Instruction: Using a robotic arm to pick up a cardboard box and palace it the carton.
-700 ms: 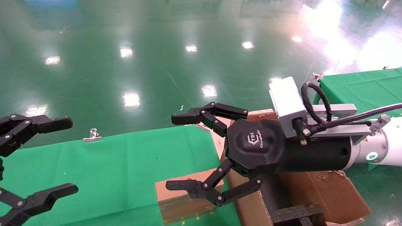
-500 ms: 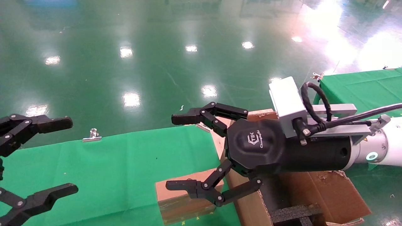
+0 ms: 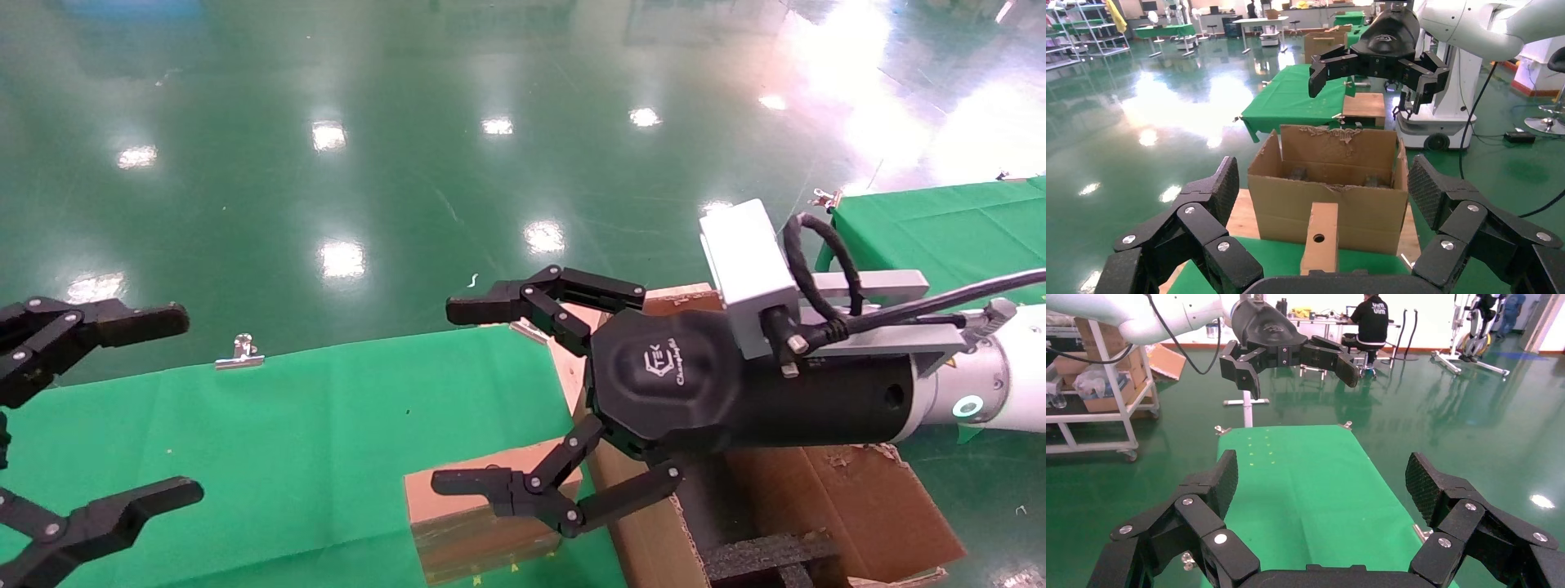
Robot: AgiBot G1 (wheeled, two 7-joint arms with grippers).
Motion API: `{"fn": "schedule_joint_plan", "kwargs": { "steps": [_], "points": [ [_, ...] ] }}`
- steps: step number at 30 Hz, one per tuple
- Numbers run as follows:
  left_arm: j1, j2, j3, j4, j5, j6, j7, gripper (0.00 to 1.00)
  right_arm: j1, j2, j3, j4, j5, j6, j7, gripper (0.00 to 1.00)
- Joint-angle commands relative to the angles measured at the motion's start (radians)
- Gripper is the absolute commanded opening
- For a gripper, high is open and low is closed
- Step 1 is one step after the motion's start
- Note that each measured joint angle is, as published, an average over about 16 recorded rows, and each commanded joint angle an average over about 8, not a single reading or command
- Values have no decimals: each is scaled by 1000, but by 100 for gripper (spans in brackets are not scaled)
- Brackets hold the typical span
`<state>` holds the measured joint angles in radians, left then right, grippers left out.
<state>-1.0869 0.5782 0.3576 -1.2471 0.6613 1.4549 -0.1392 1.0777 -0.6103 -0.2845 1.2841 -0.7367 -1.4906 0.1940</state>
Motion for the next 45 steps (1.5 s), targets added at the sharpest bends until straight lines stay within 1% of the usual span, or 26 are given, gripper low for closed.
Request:
{"fn": "schedule_joint_plan", "kwargs": {
  "steps": [1, 4, 7, 10, 14, 20, 25, 31, 36, 45],
  "points": [
    [0, 0, 0, 0, 0, 0, 0, 0, 0, 0, 1, 0, 1, -1, -1, 100],
    [0, 0, 0, 0, 0, 0, 0, 0, 1, 1, -2, 0, -6, 1, 1, 100],
    [0, 0, 0, 0, 0, 0, 0, 0, 17, 2, -19, 3, -44, 2, 9, 100],
    [0, 0, 0, 0, 0, 0, 0, 0, 53, -4, -51, 5, -116, -1, 21, 100],
    [0, 0, 0, 0, 0, 0, 0, 0, 124, -31, -110, -10, -249, -10, 30, 100],
    [0, 0, 0, 0, 0, 0, 0, 0, 226, -101, -209, -67, -445, -39, 27, 100],
    [0, 0, 0, 0, 0, 0, 0, 0, 289, -171, -279, -127, -570, -52, 8, 100],
    [0, 0, 0, 0, 0, 0, 0, 0, 343, -247, -345, -199, -678, -53, -23, 100],
    [0, 0, 0, 0, 0, 0, 0, 0, 382, -296, -394, -254, -757, -55, -52, 100],
    [0, 0, 0, 0, 0, 0, 0, 0, 452, -374, -485, -313, -890, -64, -112, 100]
  ]
}}
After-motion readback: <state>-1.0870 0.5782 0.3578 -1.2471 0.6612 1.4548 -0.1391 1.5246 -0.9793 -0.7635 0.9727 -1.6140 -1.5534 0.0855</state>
